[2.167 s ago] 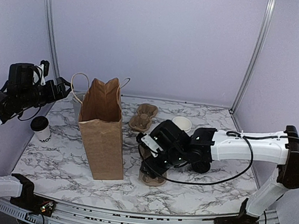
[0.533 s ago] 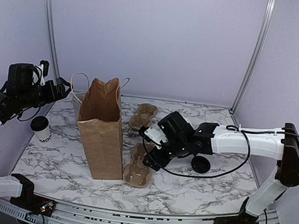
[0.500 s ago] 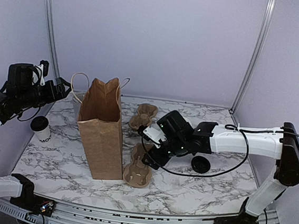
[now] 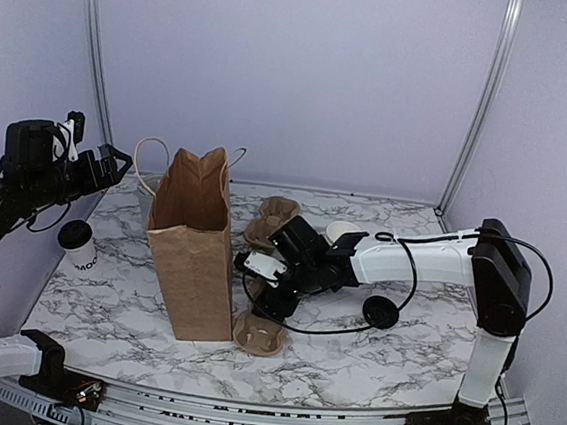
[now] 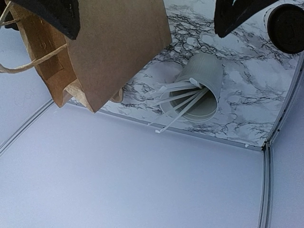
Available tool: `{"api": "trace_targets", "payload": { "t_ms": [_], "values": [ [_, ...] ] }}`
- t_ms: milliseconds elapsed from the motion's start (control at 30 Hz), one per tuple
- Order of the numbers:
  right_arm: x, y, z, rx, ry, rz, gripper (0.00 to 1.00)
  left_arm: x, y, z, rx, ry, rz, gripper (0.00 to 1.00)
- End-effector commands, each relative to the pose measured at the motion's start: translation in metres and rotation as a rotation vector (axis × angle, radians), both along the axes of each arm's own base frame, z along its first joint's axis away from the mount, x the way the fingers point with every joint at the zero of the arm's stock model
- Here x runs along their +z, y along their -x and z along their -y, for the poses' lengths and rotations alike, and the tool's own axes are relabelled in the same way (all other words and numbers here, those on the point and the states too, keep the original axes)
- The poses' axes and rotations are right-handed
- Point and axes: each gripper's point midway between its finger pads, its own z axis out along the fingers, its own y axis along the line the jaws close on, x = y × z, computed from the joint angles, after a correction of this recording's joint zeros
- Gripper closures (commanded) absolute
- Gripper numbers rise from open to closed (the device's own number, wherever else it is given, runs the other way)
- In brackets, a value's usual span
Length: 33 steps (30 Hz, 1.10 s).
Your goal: Pack the takeout coffee
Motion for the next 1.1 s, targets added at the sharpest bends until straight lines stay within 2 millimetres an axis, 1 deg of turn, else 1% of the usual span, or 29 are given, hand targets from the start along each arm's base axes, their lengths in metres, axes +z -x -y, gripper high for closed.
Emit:
{"api": "trace_targets", "payload": {
  "t_ms": [0,133,233,300,500,600,700,800,867,1000,1067],
  "values": [
    [0.001,-0.003,-0.009,0.032,-0.013,-0.011,0.24,0.006,0.004,-0.006,0.019,-0.011,0.010,0.01],
    [-0.011,0.000,0.003,0.001,0.027,-0.029,0.25,0.004,0.003,-0.005,0.019,-0.013,0.005,0.01],
    [-0.018,0.001,0.018,-0.051,0.075,-0.028,0.25,0.003,0.001,-0.004,0.016,-0.014,0.000,0.01],
    [-0.019,0.003,0.028,-0.084,0.098,-0.037,0.25,0.003,0.000,-0.004,0.014,-0.012,-0.003,0.01],
    [-0.019,0.020,0.062,-0.190,0.147,-0.089,0.25,-0.001,-0.002,-0.003,0.015,-0.010,-0.008,0.01],
    [-0.018,0.035,0.076,-0.243,0.152,-0.136,0.25,-0.002,-0.003,-0.002,0.013,-0.008,-0.009,0.01],
    [-0.013,0.052,0.081,-0.266,0.141,-0.170,0.25,-0.003,-0.004,-0.001,0.010,-0.007,-0.010,0.01],
    [-0.005,0.062,0.076,-0.277,0.123,-0.179,0.25,-0.005,-0.006,0.001,0.004,-0.005,-0.015,0.01],
    [0.001,0.058,0.072,-0.291,0.107,-0.167,0.25,-0.005,-0.008,0.002,0.000,-0.002,-0.014,0.01],
    [0.014,0.039,0.061,-0.307,0.080,-0.139,0.25,-0.003,-0.008,0.003,-0.005,0.003,-0.010,0.01],
    [0.012,0.032,0.060,-0.299,0.088,-0.131,0.25,-0.001,-0.007,0.002,-0.002,0.004,-0.003,0.01]
  ]
}}
